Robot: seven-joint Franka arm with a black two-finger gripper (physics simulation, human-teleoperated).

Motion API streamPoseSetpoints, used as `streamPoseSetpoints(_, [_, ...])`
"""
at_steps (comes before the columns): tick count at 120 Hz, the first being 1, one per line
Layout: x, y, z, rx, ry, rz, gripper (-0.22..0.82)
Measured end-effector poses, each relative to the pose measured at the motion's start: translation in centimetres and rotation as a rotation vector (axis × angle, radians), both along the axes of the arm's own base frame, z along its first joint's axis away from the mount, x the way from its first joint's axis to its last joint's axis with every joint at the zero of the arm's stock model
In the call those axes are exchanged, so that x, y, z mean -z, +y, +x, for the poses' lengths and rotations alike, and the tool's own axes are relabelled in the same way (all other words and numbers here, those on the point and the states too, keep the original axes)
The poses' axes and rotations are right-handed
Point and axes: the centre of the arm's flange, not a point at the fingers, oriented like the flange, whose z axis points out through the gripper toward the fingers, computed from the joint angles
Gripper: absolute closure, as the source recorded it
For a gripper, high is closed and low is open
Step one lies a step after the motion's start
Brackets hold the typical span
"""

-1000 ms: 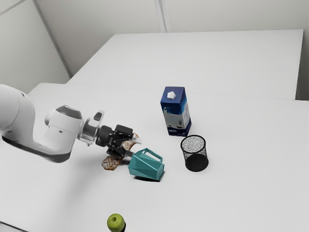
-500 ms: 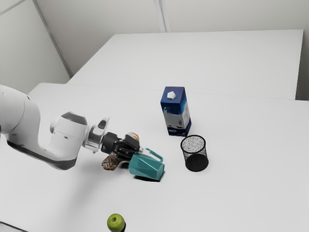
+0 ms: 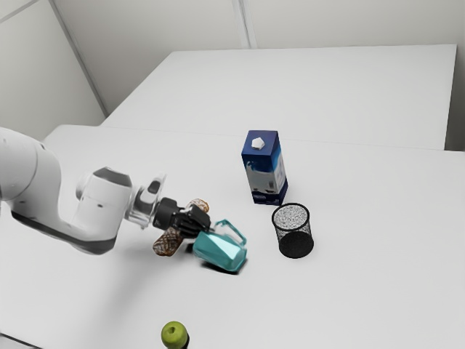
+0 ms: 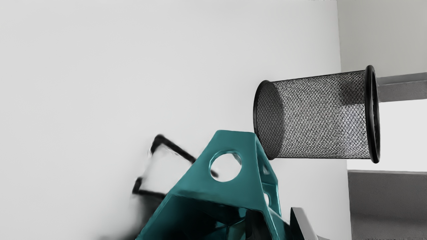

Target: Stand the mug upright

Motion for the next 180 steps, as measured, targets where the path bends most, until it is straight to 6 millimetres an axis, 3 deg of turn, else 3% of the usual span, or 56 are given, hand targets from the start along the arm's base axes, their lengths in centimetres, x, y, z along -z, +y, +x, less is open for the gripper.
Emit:
streamPoseSetpoints(30, [-0.9,-1.6,0.2,0.035,-0.029,0.005,0.79])
streamPoseSetpoints(72, [-1.8,-1.3,0.7,0.034,-0.056,0.007,0.76])
streamPoseSetpoints(84, [-4.0,-1.1,1.0,0.043,-0.099,0.008,0.77])
streamPoseSetpoints(99, [-9.4,-1.2,2.9,0.15,-0.194,0.097,0.79])
streamPoseSetpoints(115, [-14.8,-0.6,5.8,0.325,-0.258,0.325,0.79])
streamPoseSetpoints(130, [-16.7,1.8,8.8,0.432,-0.221,0.593,0.79])
streamPoseSetpoints(144, [-16.4,10.6,9.4,0.349,-0.093,0.777,0.79])
streamPoseSetpoints(150, [-15.8,13.0,9.2,0.314,-0.037,0.823,0.79])
streamPoseSetpoints(164, [-13.1,15.2,9.6,0.268,0.056,0.913,0.79])
streamPoseSetpoints(180, [-10.1,15.8,10.6,0.21,0.11,0.981,0.79])
